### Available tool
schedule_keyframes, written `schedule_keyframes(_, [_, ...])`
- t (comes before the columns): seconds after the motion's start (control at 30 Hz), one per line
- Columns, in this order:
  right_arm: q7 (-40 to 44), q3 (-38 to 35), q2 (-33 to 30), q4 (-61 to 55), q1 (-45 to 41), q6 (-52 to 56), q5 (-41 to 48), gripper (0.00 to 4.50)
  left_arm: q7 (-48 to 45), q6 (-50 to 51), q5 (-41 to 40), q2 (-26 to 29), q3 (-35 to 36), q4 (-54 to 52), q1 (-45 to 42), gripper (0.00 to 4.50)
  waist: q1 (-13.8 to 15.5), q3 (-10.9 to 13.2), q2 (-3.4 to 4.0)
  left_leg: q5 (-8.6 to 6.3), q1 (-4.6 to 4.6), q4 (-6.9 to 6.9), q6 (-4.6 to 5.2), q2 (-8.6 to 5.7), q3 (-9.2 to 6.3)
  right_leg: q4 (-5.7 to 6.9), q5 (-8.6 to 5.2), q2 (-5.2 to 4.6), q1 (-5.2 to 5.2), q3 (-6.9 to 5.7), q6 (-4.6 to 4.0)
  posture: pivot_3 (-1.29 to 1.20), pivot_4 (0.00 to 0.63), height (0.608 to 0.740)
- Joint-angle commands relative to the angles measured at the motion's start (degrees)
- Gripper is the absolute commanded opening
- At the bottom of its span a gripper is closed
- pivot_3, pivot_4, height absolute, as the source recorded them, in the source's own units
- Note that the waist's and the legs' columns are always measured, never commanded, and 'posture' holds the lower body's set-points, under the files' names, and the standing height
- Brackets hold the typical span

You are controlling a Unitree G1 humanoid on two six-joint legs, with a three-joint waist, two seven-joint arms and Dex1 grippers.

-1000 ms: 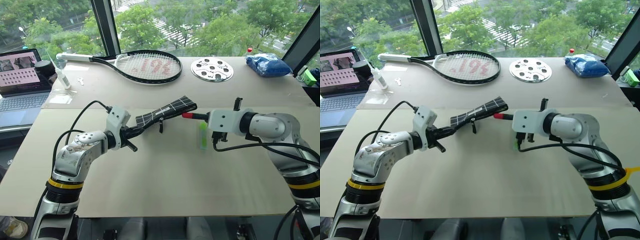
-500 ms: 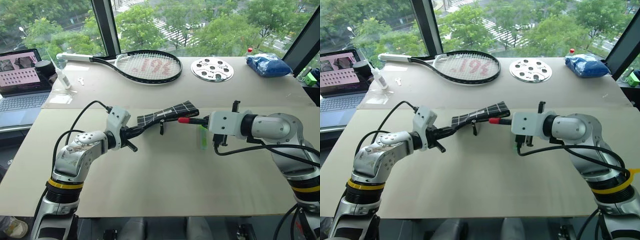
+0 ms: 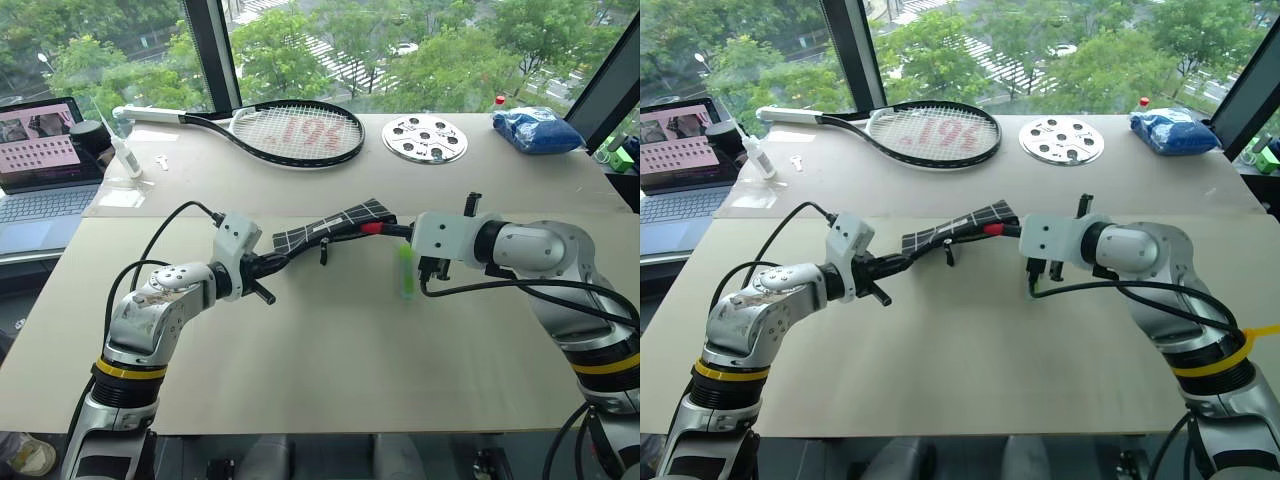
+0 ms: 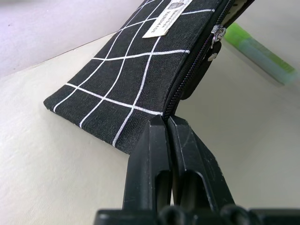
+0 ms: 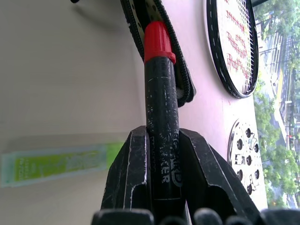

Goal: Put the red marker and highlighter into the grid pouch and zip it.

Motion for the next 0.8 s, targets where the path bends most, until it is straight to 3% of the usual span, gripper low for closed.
schedule_keyframes(0.03, [-1.7,2.0,1.5,0.2,-2.9,-2.9,-2.5,0.52,-0.2,1.9,-2.1,-0.3,-0.3,-5.4,-0.3,0.0,-0.1,0.0,0.0,0.0,0.0,0.0,0.0,0.0,0.0,0.01,0.0,0.0,0.0,0.01,0.0,0.0,0.15,0.74])
schedule_keyframes(0.43, [-6.0,9.0,2.5,3.6,-2.8,-19.0,-11.2,0.52,-0.6,4.3,-3.3,0.5,-1.0,-8.3,1.6,0.0,-0.1,0.0,0.0,0.01,0.0,0.0,-0.02,0.0,0.0,0.01,0.0,0.0,-0.02,0.01,0.0,0.0,0.15,0.74])
schedule_keyframes(0.8, [-19.6,10.1,3.2,15.5,-1.9,-43.4,-15.5,0.52,-1.8,3.9,-3.7,0.8,-1.3,-7.8,1.1,0.0,-0.2,0.0,0.0,0.02,0.01,-0.01,-0.04,0.0,0.02,0.0,0.0,0.01,-0.02,0.02,0.0,0.0,0.15,0.74])
